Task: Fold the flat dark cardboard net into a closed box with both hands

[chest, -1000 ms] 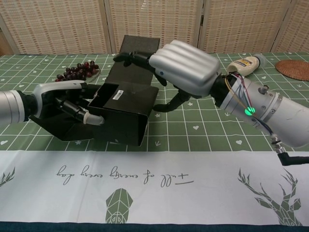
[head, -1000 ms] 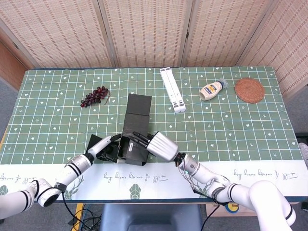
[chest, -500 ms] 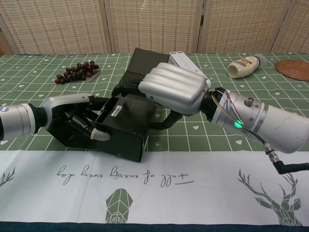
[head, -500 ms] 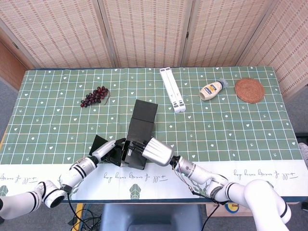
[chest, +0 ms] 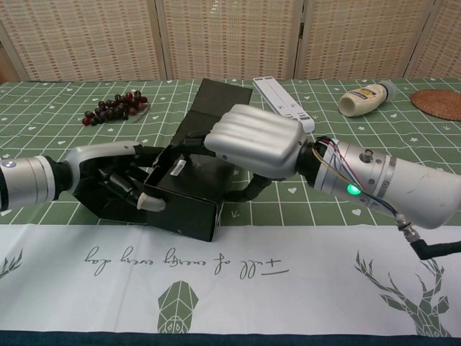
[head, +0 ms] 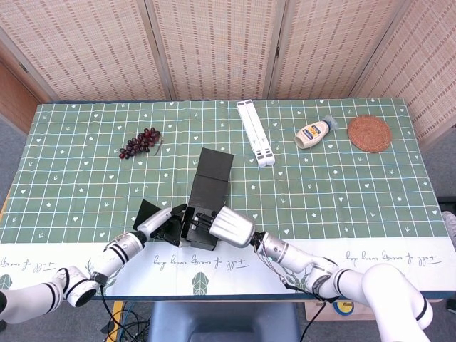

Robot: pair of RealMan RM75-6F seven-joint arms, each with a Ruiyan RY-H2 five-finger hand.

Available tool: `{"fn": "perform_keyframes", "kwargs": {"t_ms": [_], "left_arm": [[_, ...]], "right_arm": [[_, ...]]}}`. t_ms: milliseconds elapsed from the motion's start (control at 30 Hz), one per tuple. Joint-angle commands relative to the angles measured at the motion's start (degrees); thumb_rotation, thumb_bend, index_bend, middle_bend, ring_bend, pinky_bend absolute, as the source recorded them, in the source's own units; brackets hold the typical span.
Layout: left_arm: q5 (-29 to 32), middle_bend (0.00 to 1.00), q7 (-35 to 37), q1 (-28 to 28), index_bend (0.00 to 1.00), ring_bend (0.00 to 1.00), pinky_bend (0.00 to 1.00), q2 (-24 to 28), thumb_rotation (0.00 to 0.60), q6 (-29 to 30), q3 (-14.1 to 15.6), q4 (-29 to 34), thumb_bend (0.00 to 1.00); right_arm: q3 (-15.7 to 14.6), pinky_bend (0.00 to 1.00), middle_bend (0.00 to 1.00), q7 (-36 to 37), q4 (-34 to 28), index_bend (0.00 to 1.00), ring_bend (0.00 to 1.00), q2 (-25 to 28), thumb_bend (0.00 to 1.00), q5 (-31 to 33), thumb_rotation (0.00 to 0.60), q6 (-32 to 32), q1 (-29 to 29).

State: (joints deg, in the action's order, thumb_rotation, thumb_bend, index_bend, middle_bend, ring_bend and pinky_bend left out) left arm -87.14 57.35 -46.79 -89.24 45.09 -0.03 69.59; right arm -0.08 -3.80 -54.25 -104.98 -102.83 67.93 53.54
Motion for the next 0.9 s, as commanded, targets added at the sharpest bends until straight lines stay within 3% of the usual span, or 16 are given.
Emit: {"fn": "perform_keyframes", "kwargs": {"t_ms": [33,900], "left_arm": [[-0.10,0.19,0.08,-0.12,0.16,0.55,0.90,-0.06,0.600,-0.13,0.04,-0.11,0.11],[-0.34,0.15,1.18,-0.28,0.13,0.55,0.90,-0.66,0.600,-0.06,0.35,-0.56,0.11]], "right_arm": [[-0.04,1.00,0.27,-0.36,-0.26,0.20,0.67,0.13,0.24,-0.08,0.600,-0.39,0.25],[-0.44,1.00,0.31,-2.13,-3.07,0.24,0.67,1.70,0.30,-0.08,0.600,-2.97,1.20]]}}
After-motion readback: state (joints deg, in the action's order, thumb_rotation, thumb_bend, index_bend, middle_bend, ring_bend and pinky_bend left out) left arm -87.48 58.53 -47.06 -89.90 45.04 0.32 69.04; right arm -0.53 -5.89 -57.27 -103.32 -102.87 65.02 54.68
